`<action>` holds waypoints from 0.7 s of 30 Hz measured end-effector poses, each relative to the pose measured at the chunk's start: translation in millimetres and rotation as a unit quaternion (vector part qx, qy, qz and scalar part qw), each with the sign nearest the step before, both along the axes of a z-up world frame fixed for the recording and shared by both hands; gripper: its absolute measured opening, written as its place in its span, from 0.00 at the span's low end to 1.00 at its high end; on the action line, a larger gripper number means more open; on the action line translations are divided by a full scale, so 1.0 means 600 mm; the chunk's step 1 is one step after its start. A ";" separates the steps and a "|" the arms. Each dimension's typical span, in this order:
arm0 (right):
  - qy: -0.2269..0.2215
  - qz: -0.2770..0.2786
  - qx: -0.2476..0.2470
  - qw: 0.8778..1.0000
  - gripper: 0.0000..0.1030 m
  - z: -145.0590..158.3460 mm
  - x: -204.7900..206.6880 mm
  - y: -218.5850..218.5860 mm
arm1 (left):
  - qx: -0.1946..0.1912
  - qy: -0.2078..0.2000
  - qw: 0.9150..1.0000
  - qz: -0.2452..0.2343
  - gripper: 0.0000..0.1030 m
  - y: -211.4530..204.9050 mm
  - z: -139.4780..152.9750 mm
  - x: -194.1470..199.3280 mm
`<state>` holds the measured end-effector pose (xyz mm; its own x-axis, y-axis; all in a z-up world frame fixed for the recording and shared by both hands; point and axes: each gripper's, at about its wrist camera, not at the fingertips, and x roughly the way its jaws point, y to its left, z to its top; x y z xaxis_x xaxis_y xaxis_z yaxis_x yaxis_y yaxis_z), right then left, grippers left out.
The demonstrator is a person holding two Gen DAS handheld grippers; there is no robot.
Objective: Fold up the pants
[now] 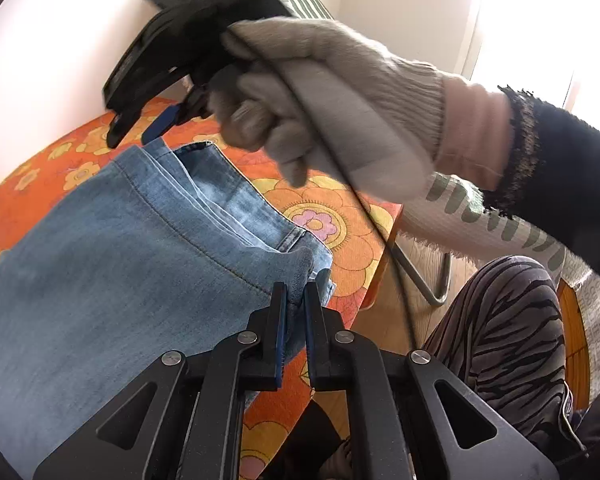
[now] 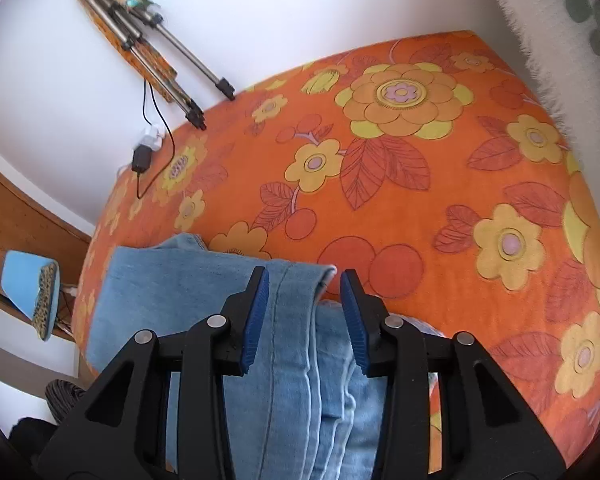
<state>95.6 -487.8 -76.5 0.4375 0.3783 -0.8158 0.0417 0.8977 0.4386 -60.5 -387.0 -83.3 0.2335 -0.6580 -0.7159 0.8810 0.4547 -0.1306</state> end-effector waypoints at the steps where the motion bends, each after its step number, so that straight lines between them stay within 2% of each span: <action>1: 0.003 0.005 -0.006 1.000 0.38 -0.004 0.005 0.005 | 0.001 0.000 1.000 -0.001 0.06 0.000 0.000 0.000; 2: 0.005 0.009 -0.008 1.000 0.29 -0.008 0.009 0.009 | 0.001 -0.001 1.000 -0.002 0.06 0.000 -0.001 -0.001; 3: 0.004 0.010 -0.012 1.000 0.12 -0.010 0.012 0.012 | 0.001 -0.001 1.000 -0.002 0.06 0.001 -0.001 -0.002; 4: 0.001 0.010 -0.020 1.000 0.06 -0.010 0.013 0.015 | 0.000 0.000 1.000 -0.002 0.06 0.002 -0.001 -0.002; 11: -0.054 -0.002 -0.036 0.998 0.01 0.044 -0.016 0.014 | -0.019 0.009 1.000 -0.004 0.06 0.015 0.014 -0.006; 14: -0.059 -0.006 -0.036 0.998 0.01 0.057 -0.030 0.005 | -0.020 0.007 1.000 -0.009 0.06 0.015 0.015 -0.007; 17: -0.045 -0.017 -0.028 0.998 0.01 0.041 -0.029 -0.005 | -0.017 0.013 1.000 -0.009 0.06 0.015 0.009 -0.008; 19: -0.044 -0.026 -0.055 0.997 0.00 0.038 -0.031 -0.004 | -0.019 0.018 1.000 -0.009 0.06 0.014 0.006 -0.010; 21: -0.043 -0.035 -0.060 0.997 0.00 0.036 -0.035 -0.007 | -0.027 0.024 0.999 -0.008 0.06 0.015 0.007 -0.008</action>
